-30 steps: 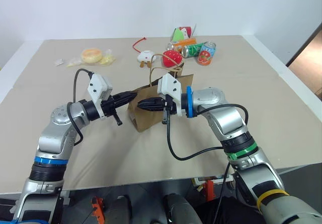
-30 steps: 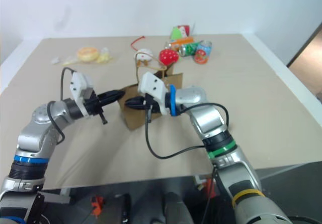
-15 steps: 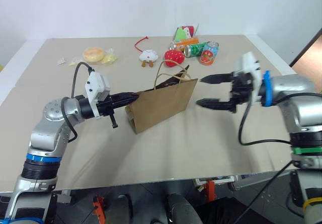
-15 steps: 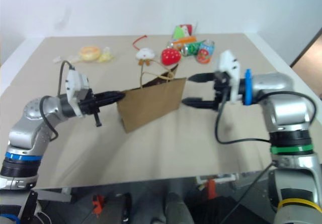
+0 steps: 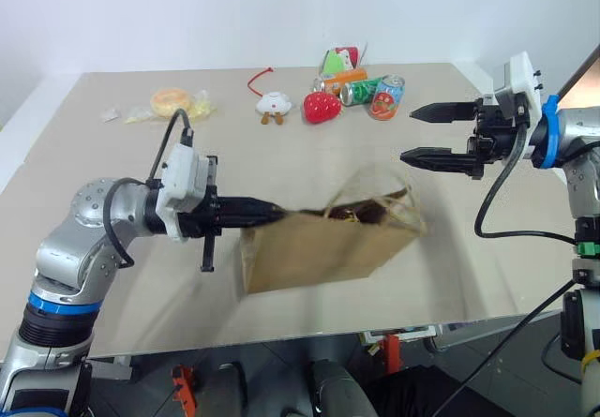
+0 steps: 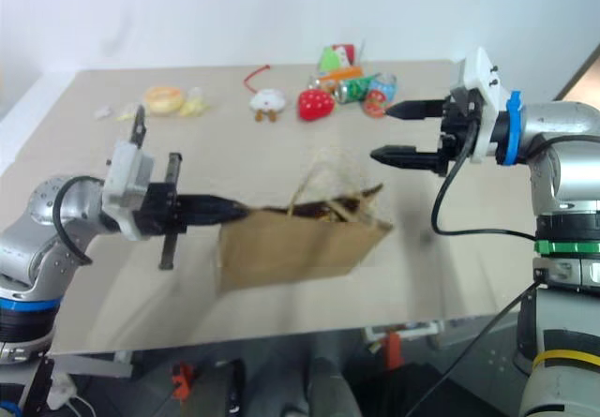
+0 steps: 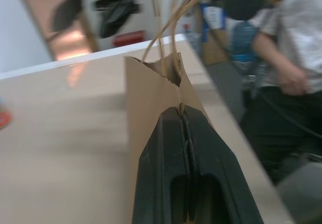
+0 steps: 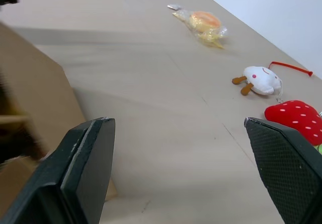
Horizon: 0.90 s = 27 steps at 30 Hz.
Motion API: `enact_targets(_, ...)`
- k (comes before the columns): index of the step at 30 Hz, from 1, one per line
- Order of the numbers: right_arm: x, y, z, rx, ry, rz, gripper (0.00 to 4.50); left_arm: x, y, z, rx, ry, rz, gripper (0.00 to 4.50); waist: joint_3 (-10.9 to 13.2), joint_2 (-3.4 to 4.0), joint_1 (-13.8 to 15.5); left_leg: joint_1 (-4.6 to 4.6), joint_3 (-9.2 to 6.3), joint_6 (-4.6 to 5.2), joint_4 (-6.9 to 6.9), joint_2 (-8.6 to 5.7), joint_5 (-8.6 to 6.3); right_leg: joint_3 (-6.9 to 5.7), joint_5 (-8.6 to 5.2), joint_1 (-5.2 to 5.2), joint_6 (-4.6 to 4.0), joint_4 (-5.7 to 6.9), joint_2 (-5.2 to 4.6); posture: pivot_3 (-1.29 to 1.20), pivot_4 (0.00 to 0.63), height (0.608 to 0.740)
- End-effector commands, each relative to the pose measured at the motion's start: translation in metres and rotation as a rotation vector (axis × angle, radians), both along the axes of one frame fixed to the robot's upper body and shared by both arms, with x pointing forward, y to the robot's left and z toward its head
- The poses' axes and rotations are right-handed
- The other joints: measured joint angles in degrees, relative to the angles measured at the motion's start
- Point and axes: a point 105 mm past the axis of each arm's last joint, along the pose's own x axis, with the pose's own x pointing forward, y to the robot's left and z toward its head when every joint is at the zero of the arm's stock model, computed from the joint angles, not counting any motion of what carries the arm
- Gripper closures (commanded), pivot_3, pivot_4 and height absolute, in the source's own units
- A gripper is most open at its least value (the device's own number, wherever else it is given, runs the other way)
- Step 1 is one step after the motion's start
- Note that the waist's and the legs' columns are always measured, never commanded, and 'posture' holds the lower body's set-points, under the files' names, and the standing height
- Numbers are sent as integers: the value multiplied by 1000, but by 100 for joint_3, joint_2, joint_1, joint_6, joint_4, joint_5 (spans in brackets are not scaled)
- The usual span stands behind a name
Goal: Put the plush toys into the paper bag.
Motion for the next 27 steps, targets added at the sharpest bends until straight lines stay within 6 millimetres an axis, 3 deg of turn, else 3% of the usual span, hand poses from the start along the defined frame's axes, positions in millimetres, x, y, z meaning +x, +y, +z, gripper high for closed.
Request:
enact_targets(1, -5, -2, 18, -16, -51, 11, 59, -7, 5, -8, 60, -7, -49, 4500, 0, 0, -3, 0, 1, 0, 2, 0, 0, 1, 0, 0, 0, 0, 0, 0, 150, 740)
enact_targets(4, -6, 2, 16, -15, -37, 33, 59, -2, 10, -18, 103, -14, -48, 4500, 0, 0, -20, 0, 3, 0, 3, 0, 0, 2, 1, 0, 0, 0, 0, 0, 150, 740)
enact_targets(11, -11, 13, 14, 30, 0, 107, 59, 23, 17, -11, 115, -98, 75, 4500, 0, 0, -28, 0, 3, 1, 6, 0, 0, 2, 2, 2, 1, 1, 0, 0, 150, 740)
enact_targets(12, -13, 16, 12, 35, 6, 126, 0, 23, 19, -9, 116, -113, 82, 4082, 0, 0, -28, 0, 5, 1, 5, 0, 0, 5, 2, 1, 1, 1, -1, 0, 150, 740)
enact_targets(14, -19, 21, 9, 53, 31, 172, 0, 24, 22, -5, 120, -134, 96, 3870, 0, 0, -28, 0, 6, 1, 5, 0, 0, 5, 2, 1, 1, 2, -1, 0, 150, 740)
enact_targets(15, -21, 23, 9, 64, 46, 193, 0, 24, 24, -5, 126, -142, 102, 3247, 0, 0, -27, 0, 6, 2, 4, 0, -1, 5, 2, -1, 1, 2, 0, 0, 150, 740)
enact_targets(17, -27, 26, 7, 74, 72, 230, 0, 23, 25, -5, 130, -146, 108, 2895, 0, 1, -27, 0, 6, 3, 2, 2, -2, 4, 2, -2, 2, 4, 1, 0, 150, 740)
enact_targets(18, -30, 28, 6, 76, 86, 248, 0, 22, 26, -5, 131, -145, 110, 2294, 0, 1, -27, 0, 5, 4, 2, 2, -2, 4, 3, -2, 4, 7, 1, 0, 150, 740)
enact_targets(20, -36, 31, 5, 77, 113, 286, 0, 20, 26, -6, 132, -140, 112, 1798, 0, 1, -28, 0, 5, 4, 3, 2, -2, 4, 2, -2, 3, 8, 1, 0, 150, 740)
enact_targets(21, -39, 33, 4, 73, 119, 305, 0, 18, 26, -6, 131, -138, 112, 913, 0, 1, -27, 0, 6, 4, 4, 2, -2, 6, 2, -2, 3, 8, 0, 0, 150, 740)
enact_targets(22, -42, 35, 4, 73, 124, 323, 0, 16, 25, -2, 111, -130, 114, 549, 0, 1, -28, 0, 7, 4, 6, 2, -2, 6, 3, -1, 3, 8, 0, 0, 150, 740)
enact_targets(24, -41, 37, 6, 77, 113, 324, 0, 14, 24, 14, 36, -96, 139, 99, 0, 0, -28, 0, 7, 4, 10, 2, -1, 6, 3, 0, 3, 9, 0, 0, 150, 740)
enact_targets(27, -27, 27, 4, 86, 85, 234, 0, 24, 35, 38, -98, -34, 282, 99, 0, 0, -28, 0, 6, 4, 11, 3, -1, 5, 5, 0, 5, 11, 0, 0, 150, 740)
